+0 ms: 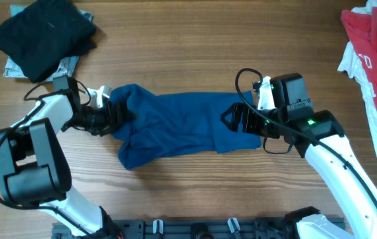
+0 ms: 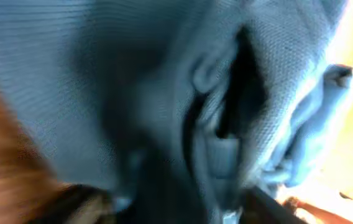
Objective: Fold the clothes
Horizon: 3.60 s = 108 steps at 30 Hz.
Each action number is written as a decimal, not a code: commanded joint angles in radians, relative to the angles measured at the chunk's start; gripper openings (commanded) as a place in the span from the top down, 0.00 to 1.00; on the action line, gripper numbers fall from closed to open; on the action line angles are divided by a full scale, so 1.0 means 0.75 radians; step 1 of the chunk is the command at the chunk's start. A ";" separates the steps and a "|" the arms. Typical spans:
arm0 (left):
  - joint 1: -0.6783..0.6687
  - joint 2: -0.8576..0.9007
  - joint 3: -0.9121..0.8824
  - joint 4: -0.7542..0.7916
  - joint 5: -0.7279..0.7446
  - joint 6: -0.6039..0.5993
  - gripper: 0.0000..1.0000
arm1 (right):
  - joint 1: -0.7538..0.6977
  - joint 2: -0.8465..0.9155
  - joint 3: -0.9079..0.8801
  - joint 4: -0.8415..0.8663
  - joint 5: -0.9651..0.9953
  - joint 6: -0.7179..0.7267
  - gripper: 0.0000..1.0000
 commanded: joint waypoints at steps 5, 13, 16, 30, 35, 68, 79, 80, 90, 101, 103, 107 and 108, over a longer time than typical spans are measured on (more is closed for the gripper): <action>-0.011 0.050 -0.039 0.040 -0.053 -0.004 0.96 | -0.006 0.011 0.010 0.002 0.003 -0.001 0.01; 0.058 0.048 0.127 -0.109 -0.395 -0.268 0.96 | -0.006 0.011 0.010 -0.007 0.004 -0.005 0.00; 0.087 0.048 0.323 -0.265 -0.472 -0.326 0.96 | -0.006 0.011 0.010 -0.004 0.015 -0.006 0.00; -0.414 0.008 0.784 -0.727 -0.513 -0.350 0.96 | -0.038 0.130 0.010 0.005 0.391 0.117 0.00; -0.634 -0.002 0.784 -0.741 -0.513 -0.438 0.96 | -0.404 0.133 0.014 0.057 0.191 -0.051 0.01; -0.887 -0.308 0.792 -0.343 -0.512 -0.728 0.00 | -0.494 0.384 0.014 0.081 -0.080 -0.110 0.00; -0.464 -0.352 0.435 -0.643 -0.576 -0.728 0.17 | 0.069 0.203 0.238 0.174 0.116 -0.041 0.27; -0.464 -0.352 0.366 -0.621 -0.561 -0.728 0.24 | 0.137 0.237 0.239 0.194 0.199 0.001 0.26; -0.551 -0.352 0.026 -0.389 -0.399 -0.733 0.30 | 0.359 0.526 0.249 0.328 0.335 0.068 0.33; -0.570 -0.352 0.026 -0.339 -0.401 -0.732 0.21 | 0.377 0.664 0.288 0.245 0.540 0.105 0.80; -0.569 -0.352 0.026 -0.339 -0.401 -0.732 0.20 | 0.359 0.661 0.376 0.112 0.616 0.105 0.83; -0.569 -0.352 0.026 -0.338 -0.402 -0.732 0.20 | 0.308 0.658 0.457 -0.090 0.684 0.105 0.94; -0.569 -0.352 0.026 -0.339 -0.402 -0.732 0.20 | 0.301 0.658 0.456 -0.137 0.688 0.106 0.95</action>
